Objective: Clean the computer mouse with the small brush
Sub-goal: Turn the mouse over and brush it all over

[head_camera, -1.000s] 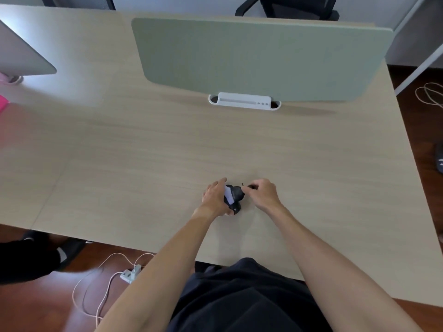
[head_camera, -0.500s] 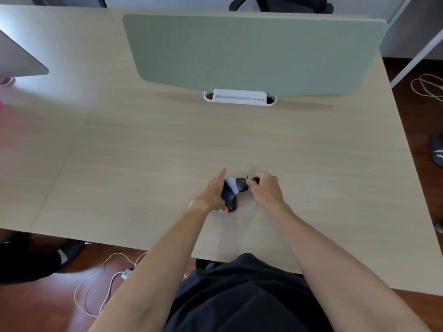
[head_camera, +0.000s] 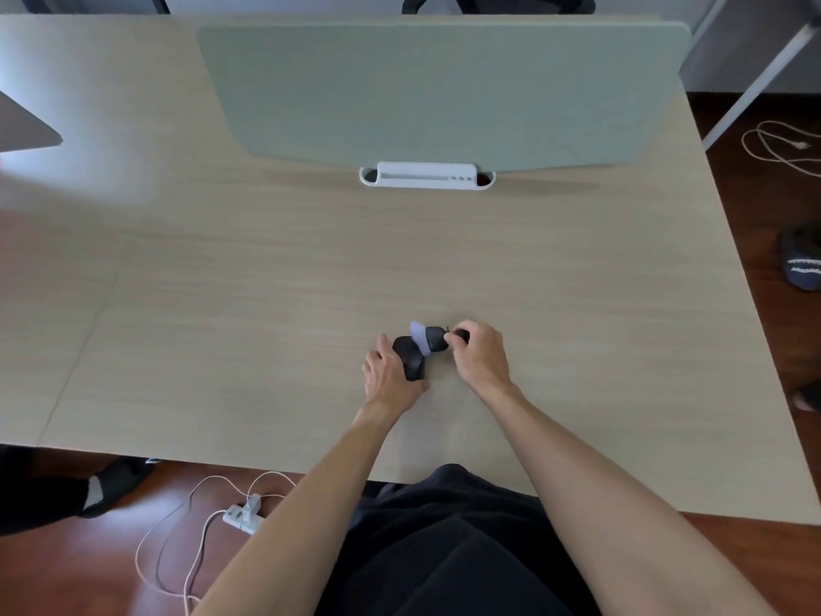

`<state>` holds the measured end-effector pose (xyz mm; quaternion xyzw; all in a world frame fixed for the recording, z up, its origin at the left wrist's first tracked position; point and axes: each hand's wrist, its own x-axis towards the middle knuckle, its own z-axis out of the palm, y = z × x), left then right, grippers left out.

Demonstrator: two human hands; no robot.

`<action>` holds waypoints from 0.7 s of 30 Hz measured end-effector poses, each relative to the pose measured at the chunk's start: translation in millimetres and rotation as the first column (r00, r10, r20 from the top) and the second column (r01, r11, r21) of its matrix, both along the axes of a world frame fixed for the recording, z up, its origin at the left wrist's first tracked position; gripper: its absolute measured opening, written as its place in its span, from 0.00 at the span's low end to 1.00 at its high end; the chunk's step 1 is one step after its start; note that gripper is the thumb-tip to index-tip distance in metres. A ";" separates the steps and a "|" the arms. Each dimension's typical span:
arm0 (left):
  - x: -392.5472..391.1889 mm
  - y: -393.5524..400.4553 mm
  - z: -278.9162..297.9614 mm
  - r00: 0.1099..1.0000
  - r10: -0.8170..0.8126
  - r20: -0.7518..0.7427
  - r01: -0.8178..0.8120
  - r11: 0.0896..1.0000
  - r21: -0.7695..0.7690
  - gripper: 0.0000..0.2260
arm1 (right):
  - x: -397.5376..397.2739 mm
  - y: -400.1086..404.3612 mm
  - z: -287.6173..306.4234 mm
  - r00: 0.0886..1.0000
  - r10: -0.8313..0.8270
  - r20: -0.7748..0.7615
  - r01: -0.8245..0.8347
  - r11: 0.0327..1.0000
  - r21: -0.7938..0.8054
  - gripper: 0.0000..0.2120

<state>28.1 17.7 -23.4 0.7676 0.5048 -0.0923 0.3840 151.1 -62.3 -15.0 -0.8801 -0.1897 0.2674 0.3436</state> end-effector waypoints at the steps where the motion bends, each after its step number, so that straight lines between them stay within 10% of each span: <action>1: 0.7 0.5 0.1 1.000 0.002 -0.004 -0.002 1.000 -0.001 0.51 | 2.7 -0.9 1.1 0.999 -0.035 0.041 0.035 0.999 0.003 0.06; 21: -1.1 -2.5 8.5 0.994 0.058 0.095 -0.059 0.998 0.007 0.52 | 9.7 15.0 8.8 0.993 0.097 -0.068 -0.096 0.995 0.010 0.17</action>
